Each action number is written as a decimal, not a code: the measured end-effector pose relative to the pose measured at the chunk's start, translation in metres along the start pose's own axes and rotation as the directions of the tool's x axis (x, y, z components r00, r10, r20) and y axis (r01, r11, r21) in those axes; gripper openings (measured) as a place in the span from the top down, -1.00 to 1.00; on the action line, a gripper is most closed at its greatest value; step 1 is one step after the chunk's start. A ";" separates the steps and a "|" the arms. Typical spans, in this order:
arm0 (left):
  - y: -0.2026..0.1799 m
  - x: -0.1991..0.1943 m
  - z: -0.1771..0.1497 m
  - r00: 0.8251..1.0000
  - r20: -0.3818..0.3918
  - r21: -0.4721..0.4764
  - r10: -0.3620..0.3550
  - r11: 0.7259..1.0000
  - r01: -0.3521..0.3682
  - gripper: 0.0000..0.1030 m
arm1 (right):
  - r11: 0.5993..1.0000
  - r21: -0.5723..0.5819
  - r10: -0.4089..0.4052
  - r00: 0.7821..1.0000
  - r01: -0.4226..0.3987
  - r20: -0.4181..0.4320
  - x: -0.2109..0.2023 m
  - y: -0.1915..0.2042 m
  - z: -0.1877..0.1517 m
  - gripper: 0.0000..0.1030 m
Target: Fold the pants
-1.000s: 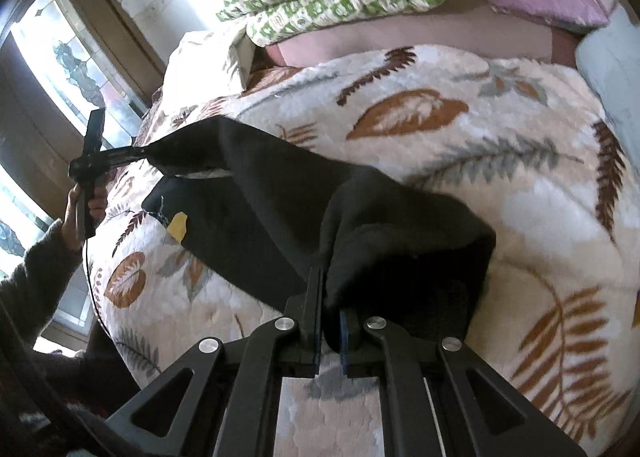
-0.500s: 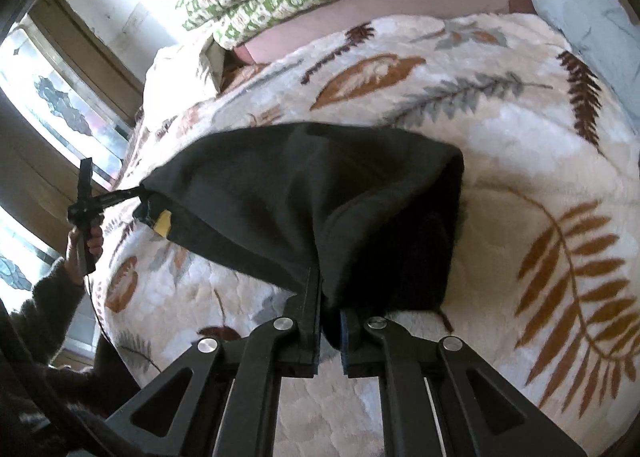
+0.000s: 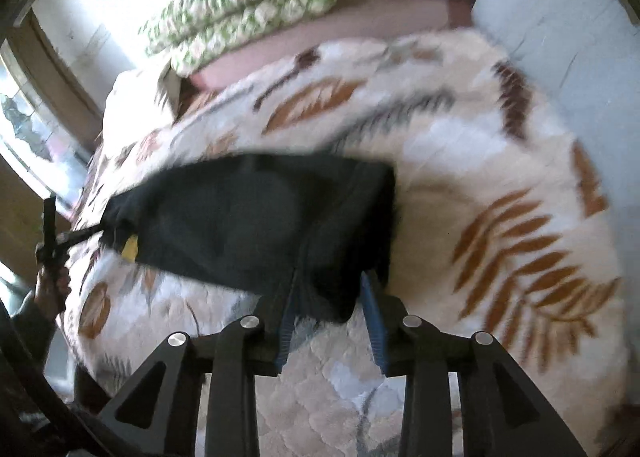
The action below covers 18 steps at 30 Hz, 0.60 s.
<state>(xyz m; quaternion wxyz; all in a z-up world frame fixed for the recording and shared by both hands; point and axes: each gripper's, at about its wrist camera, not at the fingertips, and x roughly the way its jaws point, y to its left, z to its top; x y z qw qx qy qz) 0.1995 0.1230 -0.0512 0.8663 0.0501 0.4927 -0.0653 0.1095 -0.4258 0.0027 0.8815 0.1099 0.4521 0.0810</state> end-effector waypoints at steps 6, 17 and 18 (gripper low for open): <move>0.002 -0.014 -0.007 1.000 0.006 -0.007 -0.019 1.000 0.019 0.60 | 0.990 -0.138 0.040 0.994 -0.025 0.101 -0.028 0.076 0.024 -0.04; 0.001 -0.033 -0.007 0.999 0.044 -0.028 -0.021 0.999 0.022 0.09 | 0.910 -0.390 0.140 0.990 -0.142 -0.035 0.095 0.255 0.013 -0.01; 0.001 -0.031 -0.006 0.999 0.039 -0.029 -0.023 0.999 0.024 0.01 | 0.900 -0.414 0.132 0.991 -0.135 -0.037 0.105 0.269 0.013 0.01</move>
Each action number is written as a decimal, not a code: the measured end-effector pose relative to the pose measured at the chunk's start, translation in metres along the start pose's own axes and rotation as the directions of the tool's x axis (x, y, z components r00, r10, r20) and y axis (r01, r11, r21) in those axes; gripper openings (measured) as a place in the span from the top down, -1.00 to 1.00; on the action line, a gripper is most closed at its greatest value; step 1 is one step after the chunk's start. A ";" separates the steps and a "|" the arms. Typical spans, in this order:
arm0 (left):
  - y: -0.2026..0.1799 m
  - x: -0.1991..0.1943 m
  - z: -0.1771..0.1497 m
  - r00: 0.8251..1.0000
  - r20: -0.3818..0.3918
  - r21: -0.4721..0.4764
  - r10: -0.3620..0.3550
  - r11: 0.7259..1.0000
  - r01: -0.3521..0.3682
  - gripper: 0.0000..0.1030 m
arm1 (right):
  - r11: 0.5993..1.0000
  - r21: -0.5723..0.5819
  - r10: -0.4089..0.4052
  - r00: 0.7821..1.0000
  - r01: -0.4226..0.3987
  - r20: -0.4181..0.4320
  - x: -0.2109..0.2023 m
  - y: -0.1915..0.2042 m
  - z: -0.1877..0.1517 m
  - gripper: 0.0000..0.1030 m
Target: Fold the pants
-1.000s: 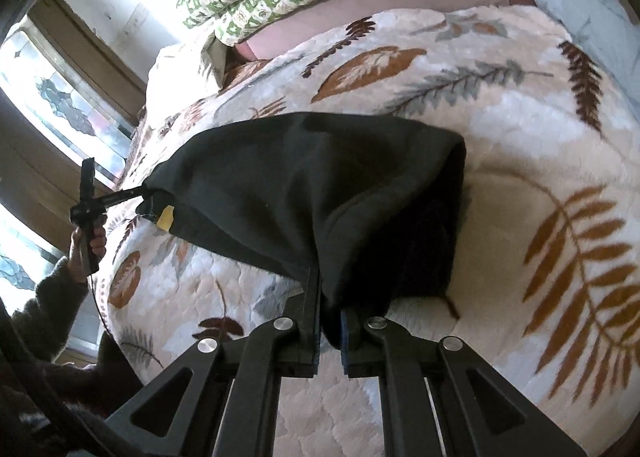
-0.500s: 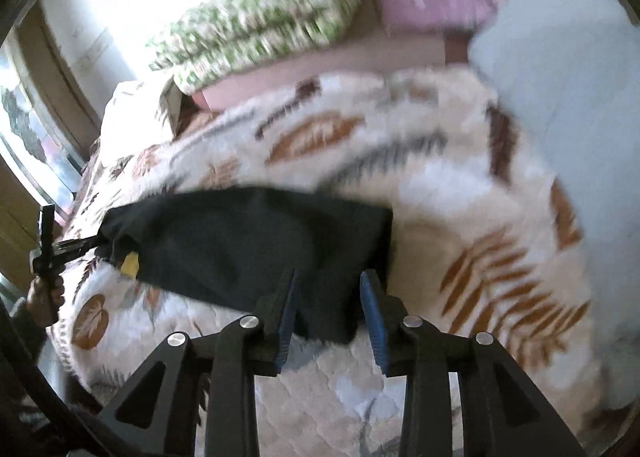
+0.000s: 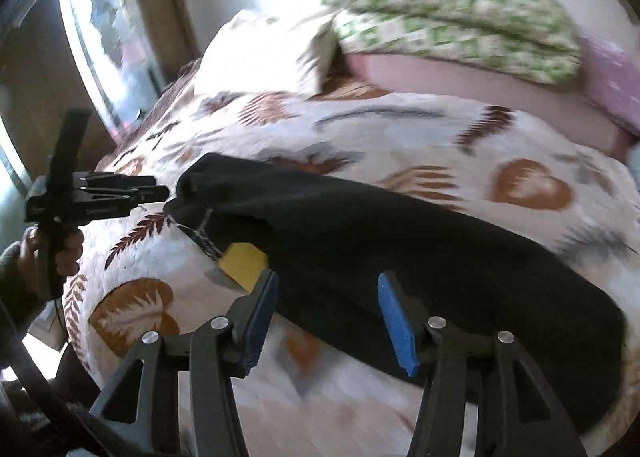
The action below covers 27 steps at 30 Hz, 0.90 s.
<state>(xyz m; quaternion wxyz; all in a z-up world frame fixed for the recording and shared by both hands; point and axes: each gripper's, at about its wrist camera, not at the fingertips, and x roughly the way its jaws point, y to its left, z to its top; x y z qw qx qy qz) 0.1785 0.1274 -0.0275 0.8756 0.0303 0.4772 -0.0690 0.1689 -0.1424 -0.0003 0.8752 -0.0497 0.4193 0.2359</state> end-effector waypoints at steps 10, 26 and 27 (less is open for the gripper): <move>0.013 0.016 0.014 1.000 -0.030 -0.038 0.008 0.999 -0.009 0.00 | 0.959 -0.214 -0.203 0.977 0.184 -0.066 0.063 0.042 0.010 0.01; 0.011 0.059 0.047 0.997 -0.073 -0.082 -0.026 0.996 0.020 0.26 | 0.979 -0.168 -0.142 0.981 0.119 -0.133 0.086 0.013 0.010 0.90; 0.010 0.057 0.048 0.998 -0.060 -0.089 -0.035 0.996 0.029 0.32 | 0.980 -0.159 -0.136 0.983 0.115 -0.125 0.083 0.012 0.012 0.93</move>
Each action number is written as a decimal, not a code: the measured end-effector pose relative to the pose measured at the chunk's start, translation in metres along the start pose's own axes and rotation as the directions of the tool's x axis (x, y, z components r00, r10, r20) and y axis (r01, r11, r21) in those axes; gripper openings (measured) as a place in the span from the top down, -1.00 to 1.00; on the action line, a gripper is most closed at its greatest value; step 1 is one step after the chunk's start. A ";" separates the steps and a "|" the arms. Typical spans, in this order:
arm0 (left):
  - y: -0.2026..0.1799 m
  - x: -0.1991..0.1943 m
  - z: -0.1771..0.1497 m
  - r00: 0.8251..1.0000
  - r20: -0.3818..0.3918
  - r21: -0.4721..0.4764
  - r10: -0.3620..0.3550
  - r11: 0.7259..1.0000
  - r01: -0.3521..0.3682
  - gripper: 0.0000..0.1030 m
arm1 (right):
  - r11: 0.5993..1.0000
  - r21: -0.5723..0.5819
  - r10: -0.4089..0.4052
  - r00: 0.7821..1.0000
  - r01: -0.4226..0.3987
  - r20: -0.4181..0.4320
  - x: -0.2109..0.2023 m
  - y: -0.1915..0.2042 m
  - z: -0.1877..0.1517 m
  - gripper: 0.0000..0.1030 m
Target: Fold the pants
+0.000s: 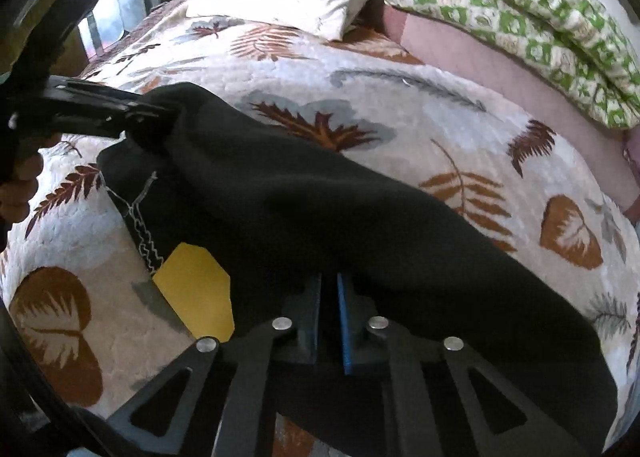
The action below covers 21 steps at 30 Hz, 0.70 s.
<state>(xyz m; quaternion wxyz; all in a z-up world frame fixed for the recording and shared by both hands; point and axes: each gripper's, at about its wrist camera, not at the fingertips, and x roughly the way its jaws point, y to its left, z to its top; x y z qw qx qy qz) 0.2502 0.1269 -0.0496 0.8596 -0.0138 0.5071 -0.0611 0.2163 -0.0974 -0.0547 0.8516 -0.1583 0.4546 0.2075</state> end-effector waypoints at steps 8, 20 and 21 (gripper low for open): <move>0.002 -0.035 -0.014 0.996 0.084 0.017 0.018 1.000 -0.019 0.32 | 0.999 -0.004 0.033 0.998 -0.033 0.057 -0.032 0.003 -0.008 0.94; 0.013 -0.038 -0.055 0.999 0.045 0.032 -0.007 0.999 0.005 0.32 | 0.991 0.033 0.131 0.991 -0.131 0.010 -0.031 0.013 -0.043 0.93; 0.012 -0.041 -0.056 0.999 0.050 0.051 -0.007 0.999 0.004 0.32 | 0.991 0.026 0.130 0.991 -0.130 0.004 -0.032 0.014 -0.044 0.93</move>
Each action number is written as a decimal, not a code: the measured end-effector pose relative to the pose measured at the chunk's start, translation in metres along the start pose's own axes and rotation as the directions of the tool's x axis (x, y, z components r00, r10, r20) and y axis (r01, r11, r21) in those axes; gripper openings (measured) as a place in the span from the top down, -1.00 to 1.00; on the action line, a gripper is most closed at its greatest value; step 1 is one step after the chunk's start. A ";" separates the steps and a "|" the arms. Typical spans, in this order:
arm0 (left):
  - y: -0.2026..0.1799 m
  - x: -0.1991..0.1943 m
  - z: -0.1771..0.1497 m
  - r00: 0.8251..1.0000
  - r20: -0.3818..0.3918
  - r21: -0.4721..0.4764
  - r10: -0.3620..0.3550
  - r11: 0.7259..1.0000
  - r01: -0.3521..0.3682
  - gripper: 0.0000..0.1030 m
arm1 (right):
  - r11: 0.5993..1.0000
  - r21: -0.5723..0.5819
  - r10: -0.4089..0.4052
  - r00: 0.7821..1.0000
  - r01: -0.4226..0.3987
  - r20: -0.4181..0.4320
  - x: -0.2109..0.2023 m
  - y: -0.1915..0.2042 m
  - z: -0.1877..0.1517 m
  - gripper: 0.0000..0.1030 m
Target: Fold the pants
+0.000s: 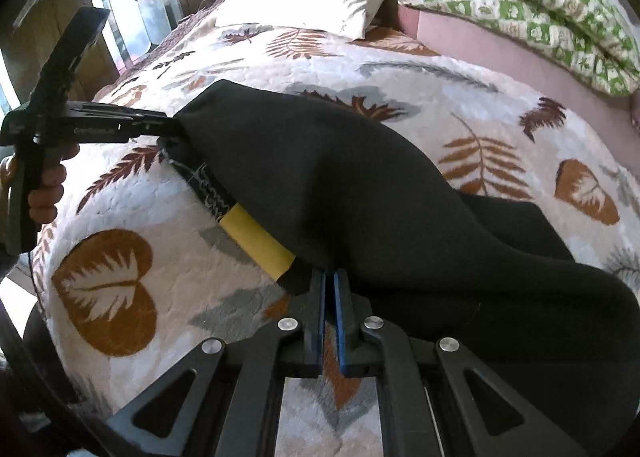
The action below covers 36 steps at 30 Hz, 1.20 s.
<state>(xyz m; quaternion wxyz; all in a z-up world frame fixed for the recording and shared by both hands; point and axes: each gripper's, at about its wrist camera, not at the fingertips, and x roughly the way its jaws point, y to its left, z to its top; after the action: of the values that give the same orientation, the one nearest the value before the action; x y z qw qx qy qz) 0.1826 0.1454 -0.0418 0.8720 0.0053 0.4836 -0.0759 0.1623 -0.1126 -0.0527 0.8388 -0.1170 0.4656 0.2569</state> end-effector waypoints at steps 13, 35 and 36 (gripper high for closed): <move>-0.025 -0.029 0.010 1.000 0.017 0.077 -0.009 0.997 0.008 0.32 | 0.996 0.072 0.047 0.998 -0.050 0.038 -0.026 -0.013 0.005 0.83; -0.224 0.039 0.046 0.975 -0.155 0.346 -0.157 0.916 0.202 0.10 | 0.996 0.016 0.089 0.982 -0.088 -0.164 -0.008 -0.159 0.039 0.13; -0.223 0.045 0.043 0.975 -0.163 0.345 -0.152 0.917 0.201 0.10 | 0.996 -0.004 0.086 0.979 -0.089 -0.185 -0.001 -0.155 0.040 0.18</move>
<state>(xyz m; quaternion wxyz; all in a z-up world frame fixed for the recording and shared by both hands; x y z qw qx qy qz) 0.2110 -0.0845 -0.0424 0.8116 0.1259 0.5172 -0.2410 0.2743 -0.2263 -0.0373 0.7790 -0.1248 0.5447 0.2844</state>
